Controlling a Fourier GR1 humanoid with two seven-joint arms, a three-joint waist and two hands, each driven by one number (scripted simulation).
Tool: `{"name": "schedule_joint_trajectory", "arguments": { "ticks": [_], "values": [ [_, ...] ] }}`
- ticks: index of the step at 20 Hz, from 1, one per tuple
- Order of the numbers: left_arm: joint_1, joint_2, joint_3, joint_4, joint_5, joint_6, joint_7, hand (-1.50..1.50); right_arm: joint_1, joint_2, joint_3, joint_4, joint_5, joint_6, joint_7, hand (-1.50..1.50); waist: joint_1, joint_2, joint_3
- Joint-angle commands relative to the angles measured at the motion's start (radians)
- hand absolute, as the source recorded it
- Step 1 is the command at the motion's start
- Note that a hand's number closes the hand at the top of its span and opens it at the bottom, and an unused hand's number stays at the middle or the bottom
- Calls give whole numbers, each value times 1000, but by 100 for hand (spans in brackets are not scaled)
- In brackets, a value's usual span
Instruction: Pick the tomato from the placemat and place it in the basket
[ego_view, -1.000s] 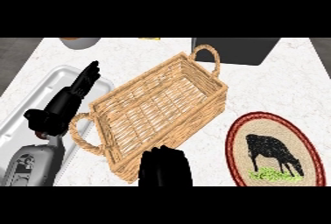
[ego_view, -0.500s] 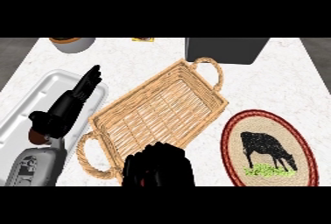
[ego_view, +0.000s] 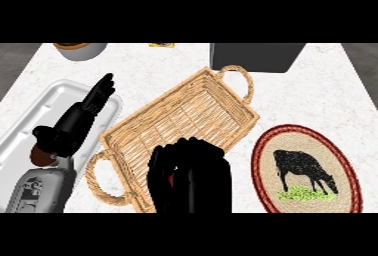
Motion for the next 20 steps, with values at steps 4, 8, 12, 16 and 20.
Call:
{"name": "schedule_joint_trajectory", "arguments": {
  "ticks": [4, 8, 12, 16, 20],
  "values": [
    [-3, 4, -3, 6, -9, 0, -3, 0, -144, 15, -129, 46, 47, 12, 273, 150, 8, 5, 0],
    [-8, -5, -16, -9, -6, -5, 7, 0, -237, 15, -225, 94, 78, 14, 292, 150, 19, 6, 2],
    [17, -4, -11, -4, -13, 1, -20, 0, -294, 15, -330, 139, 100, 19, 293, 150, 19, 11, 2],
    [-14, -14, -9, -30, -4, 10, 13, 0, -349, 15, -397, 177, 103, 47, 293, 150, 19, 7, 3],
    [5, 8, 5, -33, 16, -19, -4, 0, -368, 15, -451, 234, 64, 59, 293, 150, 21, 14, 3]
  ]
}}
